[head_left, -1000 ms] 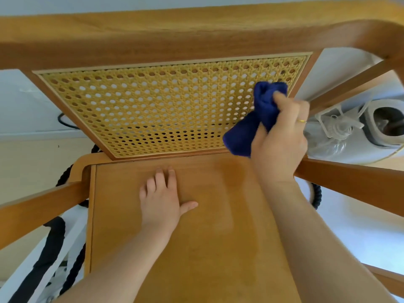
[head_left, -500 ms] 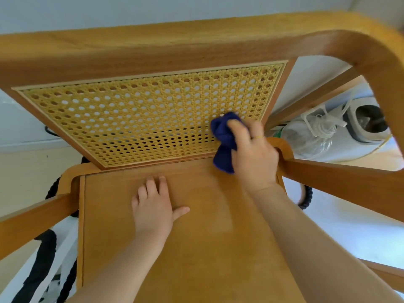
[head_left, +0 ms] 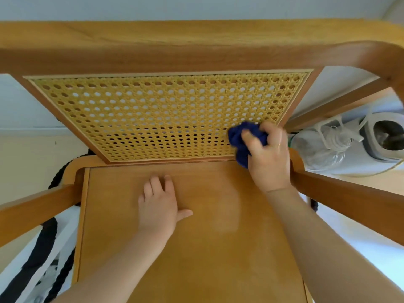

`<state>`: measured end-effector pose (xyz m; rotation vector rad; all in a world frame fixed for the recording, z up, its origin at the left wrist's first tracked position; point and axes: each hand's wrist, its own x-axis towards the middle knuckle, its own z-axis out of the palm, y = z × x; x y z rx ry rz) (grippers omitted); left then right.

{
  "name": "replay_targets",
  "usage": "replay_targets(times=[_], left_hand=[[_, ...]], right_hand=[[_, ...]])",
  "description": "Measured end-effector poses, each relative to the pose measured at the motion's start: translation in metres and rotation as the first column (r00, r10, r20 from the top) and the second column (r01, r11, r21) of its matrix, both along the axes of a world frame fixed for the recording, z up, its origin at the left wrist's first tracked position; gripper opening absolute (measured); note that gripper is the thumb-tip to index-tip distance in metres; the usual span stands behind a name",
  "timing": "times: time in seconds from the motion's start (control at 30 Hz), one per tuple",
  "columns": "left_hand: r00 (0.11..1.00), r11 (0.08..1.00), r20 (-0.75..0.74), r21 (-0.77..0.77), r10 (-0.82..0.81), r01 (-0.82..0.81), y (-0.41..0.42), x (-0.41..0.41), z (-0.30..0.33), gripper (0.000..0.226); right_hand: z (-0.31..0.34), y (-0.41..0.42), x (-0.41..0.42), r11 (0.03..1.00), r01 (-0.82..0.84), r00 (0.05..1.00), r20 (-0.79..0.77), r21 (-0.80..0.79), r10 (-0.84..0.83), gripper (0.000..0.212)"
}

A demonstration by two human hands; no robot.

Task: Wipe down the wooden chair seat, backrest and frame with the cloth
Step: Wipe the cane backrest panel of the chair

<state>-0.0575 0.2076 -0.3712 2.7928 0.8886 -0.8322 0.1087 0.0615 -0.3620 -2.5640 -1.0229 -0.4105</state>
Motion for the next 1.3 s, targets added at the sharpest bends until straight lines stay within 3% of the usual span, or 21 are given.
replay_targets(times=[0.03, 0.07, 0.17, 0.2, 0.27, 0.4, 0.6, 0.67, 0.73, 0.83, 0.9, 0.97, 1.03, 1.13, 1.3], left_hand=[[1.0, 1.0, 0.002, 0.0, -0.006, 0.006, 0.0, -0.001, 0.0, 0.109], [1.0, 1.0, 0.004, 0.0, -0.011, 0.011, -0.001, -0.002, 0.0, 0.108], [1.0, 1.0, 0.007, -0.001, -0.014, 0.014, -0.001, -0.001, 0.0, 0.107], [1.0, 1.0, 0.002, -0.008, -0.011, 0.011, -0.001, -0.001, 0.001, 0.107], [1.0, 1.0, -0.012, -0.015, 0.0, 0.0, -0.003, 0.001, 0.002, 0.107], [0.998, 0.999, -0.053, -0.036, 0.019, -0.021, -0.004, 0.006, 0.006, 0.107], [0.996, 1.0, -0.091, -0.019, 0.007, -0.009, -0.004, 0.008, 0.005, 0.108], [0.997, 1.0, -0.084, -0.017, -0.002, 0.0, -0.004, 0.007, 0.004, 0.107], [0.997, 1.0, -0.073, -0.002, -0.007, 0.007, -0.004, 0.006, 0.003, 0.107], [0.998, 1.0, -0.057, 0.007, -0.015, 0.015, -0.004, 0.004, 0.003, 0.108], [0.999, 1.0, -0.045, 0.012, -0.019, 0.019, -0.002, 0.004, 0.002, 0.108], [0.999, 1.0, -0.041, 0.001, -0.01, 0.01, -0.002, 0.004, 0.003, 0.109], [0.999, 1.0, -0.042, -0.005, -0.005, 0.005, -0.001, 0.005, 0.003, 0.109], [0.999, 1.0, -0.048, 0.008, -0.025, 0.025, -0.002, 0.004, 0.004, 0.109], [0.999, 0.999, -0.006, -0.007, -0.038, 0.038, 0.003, 0.001, 0.002, 0.107]], right_hand=[[-0.01, -0.003, -0.008, 1.0, -0.018, 0.993, -0.121, -0.012, 0.016, 0.023], [-0.02, -0.006, -0.014, 0.996, -0.027, 0.994, -0.105, -0.088, 0.018, 0.018], [-0.03, -0.014, -0.019, 0.99, -0.088, 0.983, -0.168, -0.106, 0.069, 0.031], [-0.022, -0.012, -0.019, 0.996, -0.06, 0.973, -0.228, -0.067, 0.044, 0.032], [0.015, -0.003, -0.016, 0.981, 0.105, 0.924, -0.381, 0.163, -0.036, 0.027], [0.085, 0.019, 0.009, 0.862, 0.196, 0.948, -0.314, 0.467, -0.046, 0.02], [0.073, 0.036, 0.015, 0.91, 0.108, 0.989, -0.139, 0.401, -0.056, 0.019], [0.051, 0.03, 0.005, 0.958, 0.065, 0.994, -0.098, 0.279, -0.039, 0.017], [0.021, 0.018, -0.008, 0.994, 0.027, 0.983, -0.185, 0.106, -0.007, 0.01], [-0.021, 0.004, -0.032, 0.978, -0.15, 0.984, -0.115, -0.142, 0.135, 0.027], [-0.023, 0.008, -0.035, 0.975, -0.129, 0.984, -0.146, -0.178, 0.104, 0.029], [-0.005, 0.015, -0.033, 0.992, -0.116, 0.984, -0.143, -0.044, 0.108, 0.037], [0.031, 0.025, -0.023, 0.983, -0.136, 0.99, -0.02, 0.121, 0.14, 0.044], [0.088, 0.055, -0.002, 0.933, -0.179, 0.978, 0.159, 0.311, 0.135, 0.038], [0.067, 0.069, 0.003, 0.948, -0.195, 0.947, 0.298, 0.251, 0.116, 0.038]])
